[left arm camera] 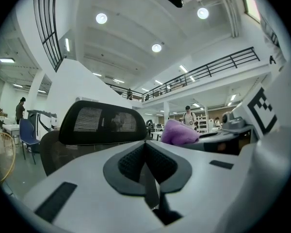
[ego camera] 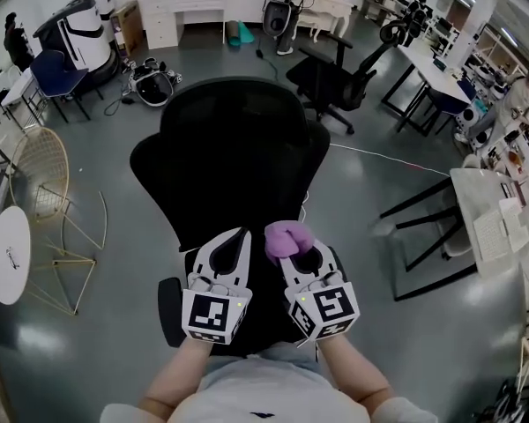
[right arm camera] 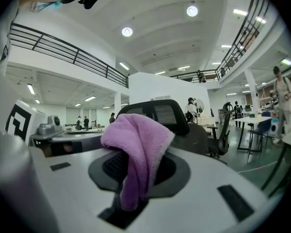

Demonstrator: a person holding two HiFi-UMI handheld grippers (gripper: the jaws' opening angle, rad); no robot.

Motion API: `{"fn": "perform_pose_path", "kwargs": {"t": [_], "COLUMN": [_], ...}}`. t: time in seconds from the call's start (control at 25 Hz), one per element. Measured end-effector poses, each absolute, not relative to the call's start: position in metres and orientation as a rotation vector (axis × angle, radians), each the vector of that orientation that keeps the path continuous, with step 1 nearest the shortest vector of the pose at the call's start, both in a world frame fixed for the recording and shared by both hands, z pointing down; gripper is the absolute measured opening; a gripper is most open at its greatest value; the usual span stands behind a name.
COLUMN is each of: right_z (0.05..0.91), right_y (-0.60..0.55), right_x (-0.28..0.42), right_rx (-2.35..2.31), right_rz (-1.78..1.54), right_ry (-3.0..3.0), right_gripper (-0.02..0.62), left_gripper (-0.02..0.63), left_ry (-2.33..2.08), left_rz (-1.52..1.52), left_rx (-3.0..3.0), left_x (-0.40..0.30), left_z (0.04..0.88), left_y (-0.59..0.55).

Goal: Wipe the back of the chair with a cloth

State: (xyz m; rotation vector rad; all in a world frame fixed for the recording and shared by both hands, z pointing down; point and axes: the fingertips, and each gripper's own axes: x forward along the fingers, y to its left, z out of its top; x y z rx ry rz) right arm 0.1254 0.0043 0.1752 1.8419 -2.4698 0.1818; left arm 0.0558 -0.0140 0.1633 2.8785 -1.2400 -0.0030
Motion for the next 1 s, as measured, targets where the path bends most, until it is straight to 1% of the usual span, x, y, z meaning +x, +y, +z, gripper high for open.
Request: {"fn": "perform_pose_path", "kwargs": {"t": [0.44, 1.0], "right_z": [0.153, 0.15], "right_y": [0.006, 0.002], "right_x": [0.106, 0.091], "right_rx": [1.769, 1.712], "right_rz": [0.153, 0.182], "right_ry": [-2.572, -2.62], "right_gripper": [0.101, 0.103], "left_gripper": [0.012, 0.012], "left_ry": [-1.302, -1.348], "left_rz": [-0.032, -0.052], "left_rx": [2.878, 2.857], "left_x": [0.042, 0.028], "left_z": [0.144, 0.14], "left_y": [-0.009, -0.008]}}
